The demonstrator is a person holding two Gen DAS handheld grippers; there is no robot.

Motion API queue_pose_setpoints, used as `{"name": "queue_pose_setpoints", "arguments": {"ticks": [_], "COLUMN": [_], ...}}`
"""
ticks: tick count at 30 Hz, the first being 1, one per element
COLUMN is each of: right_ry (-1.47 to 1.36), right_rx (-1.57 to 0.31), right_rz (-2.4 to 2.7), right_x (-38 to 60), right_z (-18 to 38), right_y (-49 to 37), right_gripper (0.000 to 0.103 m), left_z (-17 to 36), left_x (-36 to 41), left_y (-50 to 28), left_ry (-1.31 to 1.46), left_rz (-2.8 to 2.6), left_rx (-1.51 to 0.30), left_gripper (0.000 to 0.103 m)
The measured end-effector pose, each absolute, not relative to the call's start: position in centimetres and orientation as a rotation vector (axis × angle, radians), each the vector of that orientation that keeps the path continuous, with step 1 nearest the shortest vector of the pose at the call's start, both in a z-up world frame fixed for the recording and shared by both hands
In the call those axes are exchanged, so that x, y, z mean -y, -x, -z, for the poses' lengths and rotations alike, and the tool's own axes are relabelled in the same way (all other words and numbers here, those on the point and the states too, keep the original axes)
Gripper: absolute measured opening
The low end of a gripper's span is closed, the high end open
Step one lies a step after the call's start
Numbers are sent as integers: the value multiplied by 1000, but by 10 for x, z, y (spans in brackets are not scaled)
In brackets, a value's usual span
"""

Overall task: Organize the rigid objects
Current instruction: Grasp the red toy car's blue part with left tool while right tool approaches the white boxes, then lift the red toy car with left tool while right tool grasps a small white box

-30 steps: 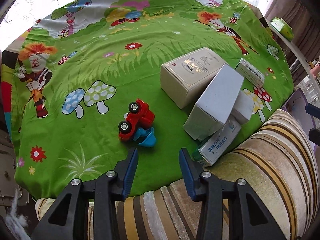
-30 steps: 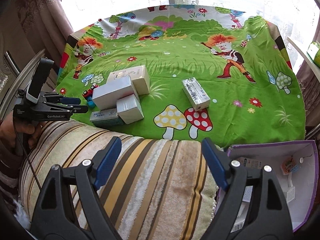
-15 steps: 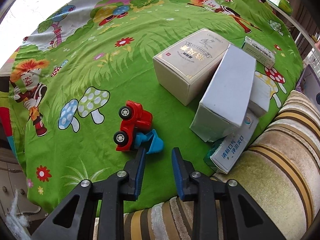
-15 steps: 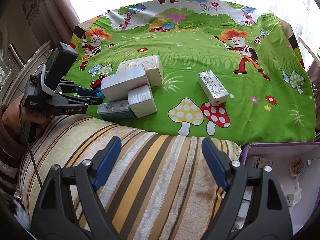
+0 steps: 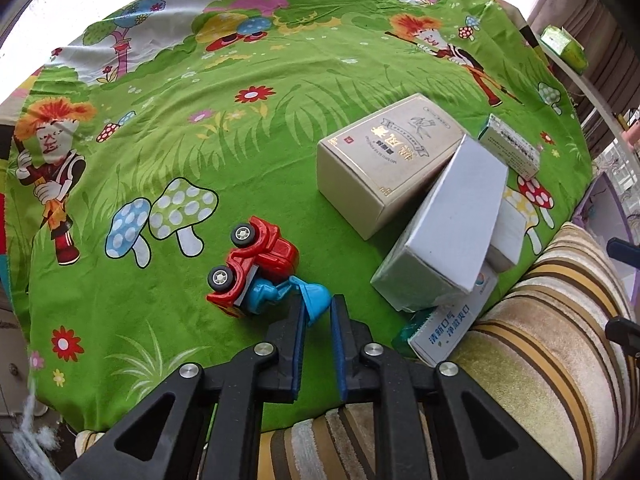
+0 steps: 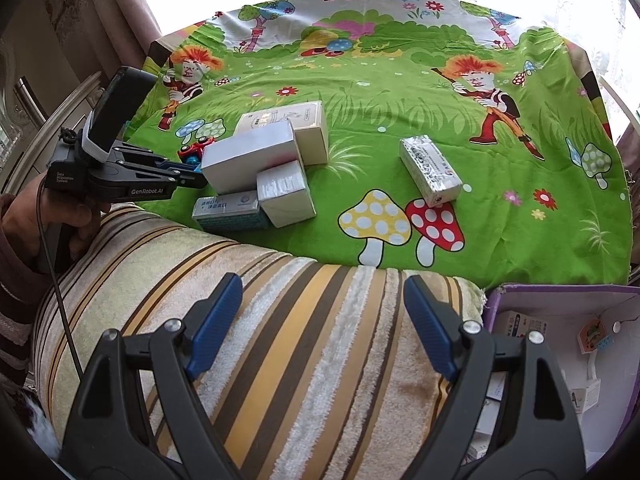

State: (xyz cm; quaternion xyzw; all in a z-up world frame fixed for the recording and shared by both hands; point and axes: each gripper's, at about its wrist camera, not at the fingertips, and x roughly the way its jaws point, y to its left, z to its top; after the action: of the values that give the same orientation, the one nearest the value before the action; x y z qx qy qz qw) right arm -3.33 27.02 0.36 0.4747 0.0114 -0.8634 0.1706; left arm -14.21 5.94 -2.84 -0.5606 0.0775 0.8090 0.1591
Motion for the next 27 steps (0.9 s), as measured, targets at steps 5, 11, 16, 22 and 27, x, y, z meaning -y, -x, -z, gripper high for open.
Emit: {"name": "queue_pose_setpoints", "arguments": {"ticks": [5, 11, 16, 22, 27], "right_ry": [-1347, -1358, -1365, -1366, -1372], "right_rx": [-48, -48, -54, -83, -97], "right_rz": [2447, 2417, 2392, 2370, 2362], "right_x": [-267, -262, -255, -241, -231], "right_z": [-4, -3, -2, 0, 4], "right_y": [33, 37, 45, 58, 75], "right_gripper": [85, 85, 85, 85, 85], "left_z": [16, 9, 13, 10, 3], "left_x": [-39, -16, -7, 5, -4], "left_y": [136, 132, 134, 135, 140], "left_ry": [1534, 1467, 1469, 1439, 1466], "left_rz": [-2286, -2260, -2252, -2309, -2400], "left_rx": [131, 468, 555, 613, 434], "left_gripper": [13, 3, 1, 1, 30]}}
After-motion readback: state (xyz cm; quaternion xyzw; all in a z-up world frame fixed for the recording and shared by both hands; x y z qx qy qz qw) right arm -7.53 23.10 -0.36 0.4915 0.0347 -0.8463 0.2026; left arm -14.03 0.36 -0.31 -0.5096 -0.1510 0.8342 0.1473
